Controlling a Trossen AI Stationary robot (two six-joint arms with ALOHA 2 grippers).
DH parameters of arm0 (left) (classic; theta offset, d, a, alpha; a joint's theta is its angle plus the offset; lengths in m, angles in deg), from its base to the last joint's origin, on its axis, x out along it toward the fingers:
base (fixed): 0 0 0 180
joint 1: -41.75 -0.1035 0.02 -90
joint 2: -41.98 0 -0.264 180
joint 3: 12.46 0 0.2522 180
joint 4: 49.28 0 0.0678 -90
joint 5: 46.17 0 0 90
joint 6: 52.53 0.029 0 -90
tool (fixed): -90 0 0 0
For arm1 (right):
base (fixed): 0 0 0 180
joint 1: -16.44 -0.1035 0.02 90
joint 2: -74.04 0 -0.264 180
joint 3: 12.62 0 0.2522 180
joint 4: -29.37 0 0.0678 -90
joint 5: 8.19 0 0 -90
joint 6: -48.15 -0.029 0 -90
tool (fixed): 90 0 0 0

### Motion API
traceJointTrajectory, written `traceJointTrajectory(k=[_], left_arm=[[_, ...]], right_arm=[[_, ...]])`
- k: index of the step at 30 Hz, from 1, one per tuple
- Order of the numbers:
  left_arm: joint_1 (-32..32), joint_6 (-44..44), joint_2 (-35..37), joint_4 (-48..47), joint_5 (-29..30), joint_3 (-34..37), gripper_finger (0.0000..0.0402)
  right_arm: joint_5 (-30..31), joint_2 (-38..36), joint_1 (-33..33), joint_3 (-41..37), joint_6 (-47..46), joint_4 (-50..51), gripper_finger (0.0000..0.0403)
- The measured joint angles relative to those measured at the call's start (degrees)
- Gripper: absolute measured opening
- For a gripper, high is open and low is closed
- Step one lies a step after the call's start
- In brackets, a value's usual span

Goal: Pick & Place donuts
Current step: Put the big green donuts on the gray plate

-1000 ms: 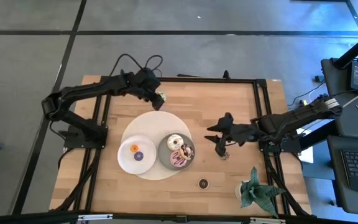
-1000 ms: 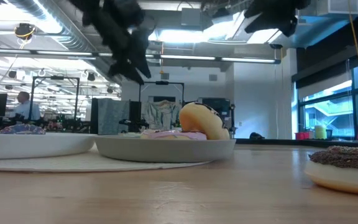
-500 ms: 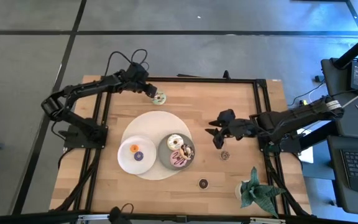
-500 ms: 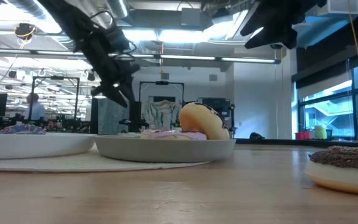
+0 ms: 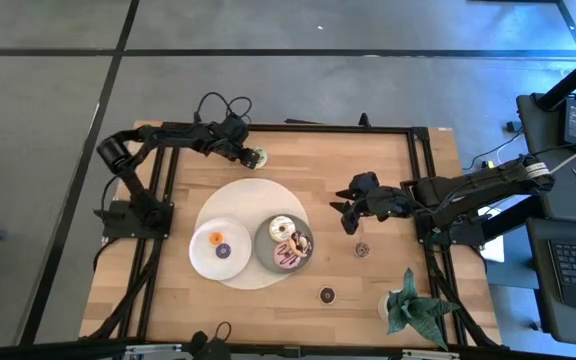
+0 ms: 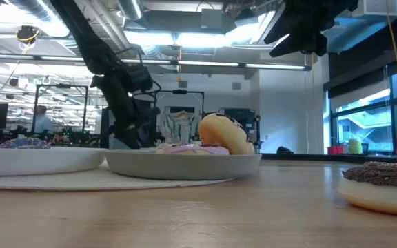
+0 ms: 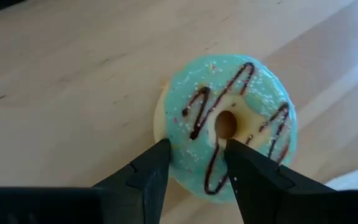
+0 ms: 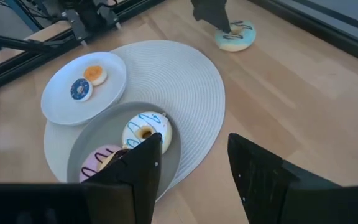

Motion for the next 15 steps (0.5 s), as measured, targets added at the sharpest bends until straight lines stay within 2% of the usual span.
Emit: traceJointTrajectory(k=[15], left_arm=[[0.17, -4.32, -1.96, 0.44, -0.30, -0.15, 0.0152]], right_arm=[[-0.15, 0.00, -0.02, 0.00, -0.02, 0.11, 0.0184]])
